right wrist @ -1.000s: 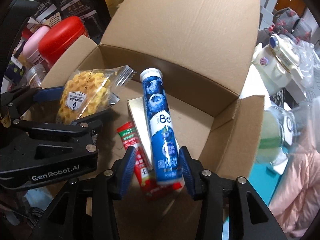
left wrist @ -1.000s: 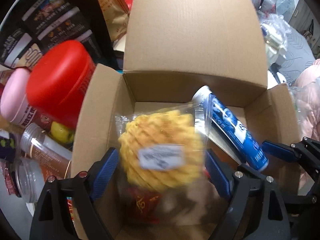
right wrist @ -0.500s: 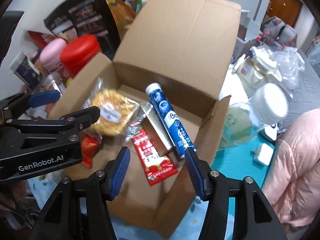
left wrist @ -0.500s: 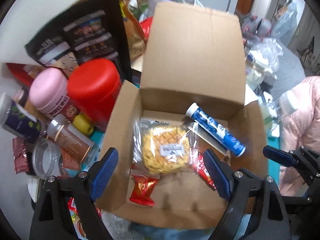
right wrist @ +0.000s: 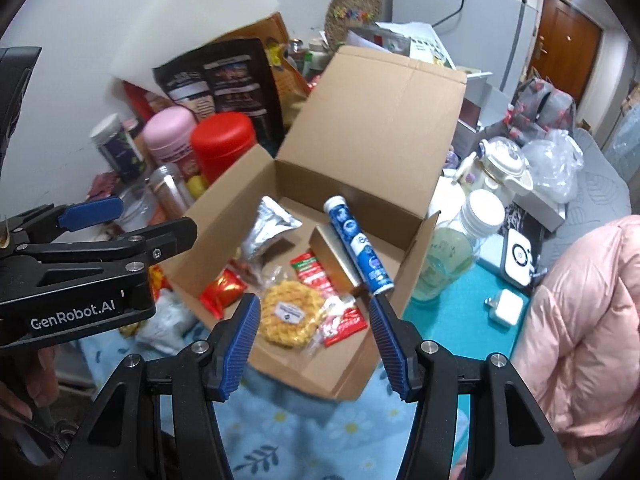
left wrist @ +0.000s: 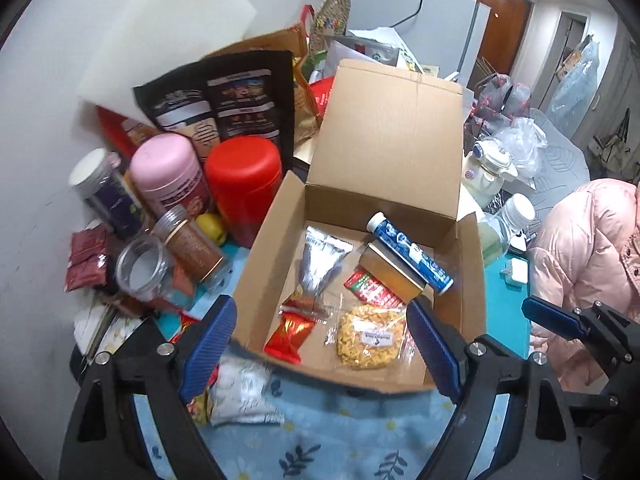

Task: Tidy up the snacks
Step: 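Withdraw both tools from the box back over the table, then grasp the brown nut snack bag with the left gripper while the right grasps the white bread bag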

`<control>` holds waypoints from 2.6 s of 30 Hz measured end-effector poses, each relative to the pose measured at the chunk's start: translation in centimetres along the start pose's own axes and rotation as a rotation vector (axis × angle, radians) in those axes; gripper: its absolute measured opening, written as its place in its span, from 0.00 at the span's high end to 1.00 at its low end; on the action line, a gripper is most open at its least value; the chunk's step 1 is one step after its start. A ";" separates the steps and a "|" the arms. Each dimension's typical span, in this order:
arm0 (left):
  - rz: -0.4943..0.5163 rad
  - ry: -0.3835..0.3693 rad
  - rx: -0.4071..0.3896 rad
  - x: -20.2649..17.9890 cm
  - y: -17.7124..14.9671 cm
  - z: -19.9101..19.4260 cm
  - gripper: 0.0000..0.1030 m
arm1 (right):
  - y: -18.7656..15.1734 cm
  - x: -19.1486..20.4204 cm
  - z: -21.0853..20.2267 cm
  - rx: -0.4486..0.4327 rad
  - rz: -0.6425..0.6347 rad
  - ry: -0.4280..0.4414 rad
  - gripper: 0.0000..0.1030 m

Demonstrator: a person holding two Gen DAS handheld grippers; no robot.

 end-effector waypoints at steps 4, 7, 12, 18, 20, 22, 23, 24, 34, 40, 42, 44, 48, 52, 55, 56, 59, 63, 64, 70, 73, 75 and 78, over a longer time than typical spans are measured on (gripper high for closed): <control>-0.019 0.011 -0.019 0.2 -2.1 -2.1 0.15 | -1.7 0.9 -1.4 -0.017 -0.022 0.015 0.45; -0.039 0.020 -0.036 0.6 -4.1 -3.9 0.15 | -3.0 1.7 -2.4 -0.028 -0.043 0.023 0.45; -0.075 0.030 -0.052 1.0 -7.1 -6.0 0.15 | -5.3 3.0 -4.2 -0.047 -0.079 0.038 0.45; -0.114 0.051 -0.055 1.4 -11.0 -7.8 0.15 | -8.2 4.6 -5.7 -0.053 -0.121 0.059 0.45; -0.126 0.062 -0.063 1.6 -12.3 -8.4 0.15 | -9.4 5.1 -6.0 -0.050 -0.133 0.068 0.45; -0.133 0.071 -0.067 1.8 -13.1 -8.8 0.15 | -10.3 5.5 -6.2 -0.047 -0.138 0.077 0.45; -0.142 0.079 -0.069 2.0 -13.9 -9.1 0.15 | -10.8 5.7 -6.3 -0.044 -0.140 0.083 0.45; -0.149 0.086 -0.071 2.1 -14.4 -9.3 0.15 | -11.2 6.0 -6.3 -0.041 -0.143 0.087 0.45; -0.213 0.122 -0.086 4.7 -18.2 -10.1 0.15 | -13.9 8.9 -5.8 -0.015 -0.207 0.141 0.45; -0.285 0.099 -0.100 7.4 -19.5 -9.7 0.15 | -14.3 10.5 -4.2 0.009 -0.226 0.173 0.45; -0.301 0.098 -0.102 8.5 -19.7 -9.4 0.15 | -14.1 10.9 -3.6 0.019 -0.225 0.180 0.45; -0.316 0.102 -0.100 9.6 -19.6 -8.9 0.15 | -13.7 11.4 -2.7 0.032 -0.224 0.192 0.45; -0.341 0.097 -0.090 12.1 -19.6 -7.7 0.15 | -12.6 12.7 -0.6 0.064 -0.218 0.224 0.45; -0.363 0.080 -0.075 14.5 -19.3 -6.2 0.15 | -11.4 14.2 1.8 0.101 -0.214 0.226 0.44; -0.376 0.067 -0.063 16.1 -18.8 -4.9 0.15 | -10.5 15.1 3.4 0.125 -0.220 0.221 0.41; -0.378 0.073 -0.061 16.6 -18.7 -4.5 0.15 | -10.0 15.6 4.3 0.135 -0.218 0.222 0.41; -0.374 0.077 -0.060 18.2 -18.2 -2.8 0.15 | -9.1 16.5 6.1 0.156 -0.208 0.224 0.41; -0.384 0.051 -0.008 20.4 -17.8 0.2 0.15 | -7.7 17.4 8.8 0.171 -0.187 0.211 0.37; -0.387 0.040 0.003 20.8 -17.7 0.9 0.15 | -7.2 17.6 9.4 0.170 -0.181 0.204 0.37; -0.362 0.012 0.051 22.4 -16.0 4.8 0.15 | -4.8 17.8 12.9 0.157 -0.118 0.166 0.31; -0.326 -0.032 0.055 22.5 -14.8 6.2 0.15 | -3.9 17.9 15.2 0.195 -0.104 0.139 0.27; -0.284 -0.040 0.056 22.3 -14.2 7.2 0.15 | -3.5 17.8 16.2 0.207 -0.090 0.135 0.27; -0.233 -0.067 0.071 22.1 -13.4 8.6 0.15 | -2.9 17.7 17.7 0.222 -0.052 0.131 0.18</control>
Point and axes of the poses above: each gripper's, at about its wrist camera, not at the fingertips, and z roughly the way its jaws point, x to its left, y to its top, the point moved 2 cm from there along z, roughly the way its jaws point, and after that the axes turned 7 degrees about x, right-handed, at the moved point
